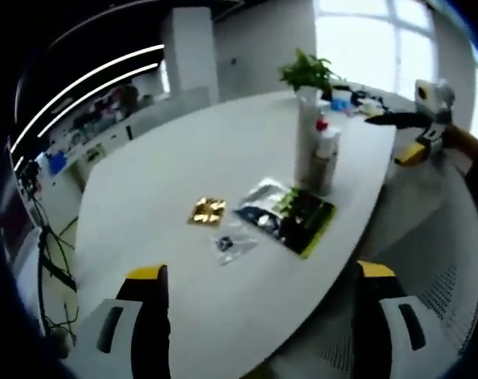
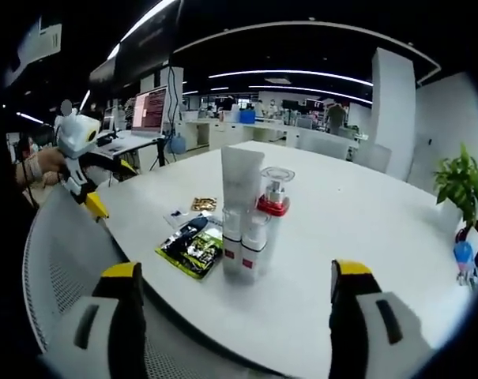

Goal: Arrange the skincare products in the storage area until every visible bottle or jar stands upright without overlapping.

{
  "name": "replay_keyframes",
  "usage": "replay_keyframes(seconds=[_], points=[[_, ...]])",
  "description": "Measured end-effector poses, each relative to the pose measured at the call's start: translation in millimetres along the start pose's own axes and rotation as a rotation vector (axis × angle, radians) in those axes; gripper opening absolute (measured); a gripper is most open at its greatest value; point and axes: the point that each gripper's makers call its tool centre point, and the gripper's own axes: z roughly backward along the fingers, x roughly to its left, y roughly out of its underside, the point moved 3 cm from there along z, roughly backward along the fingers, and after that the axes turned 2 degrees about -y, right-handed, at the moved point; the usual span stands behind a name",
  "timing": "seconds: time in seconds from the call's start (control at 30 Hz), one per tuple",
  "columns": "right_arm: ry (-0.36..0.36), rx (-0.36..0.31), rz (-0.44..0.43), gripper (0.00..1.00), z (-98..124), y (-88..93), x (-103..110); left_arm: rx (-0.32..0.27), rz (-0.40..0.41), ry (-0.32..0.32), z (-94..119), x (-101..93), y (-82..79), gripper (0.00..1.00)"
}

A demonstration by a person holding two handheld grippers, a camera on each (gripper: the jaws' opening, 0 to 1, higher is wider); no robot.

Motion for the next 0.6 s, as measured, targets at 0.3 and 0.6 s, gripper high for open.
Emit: replay_keyframes(seconds=[0.3, 0.6], points=[[0.001, -0.008, 0.004, 0.99, 0, -0.8, 0, 0.033, -0.105, 0.077, -16, 3.7, 0.7, 0.78], [-0.002, -0.023, -0.010, 0.98, 1, -2.1, -1, 0.067, -0.187, 0.142, -37, 15.6, -5.4, 0.65]])
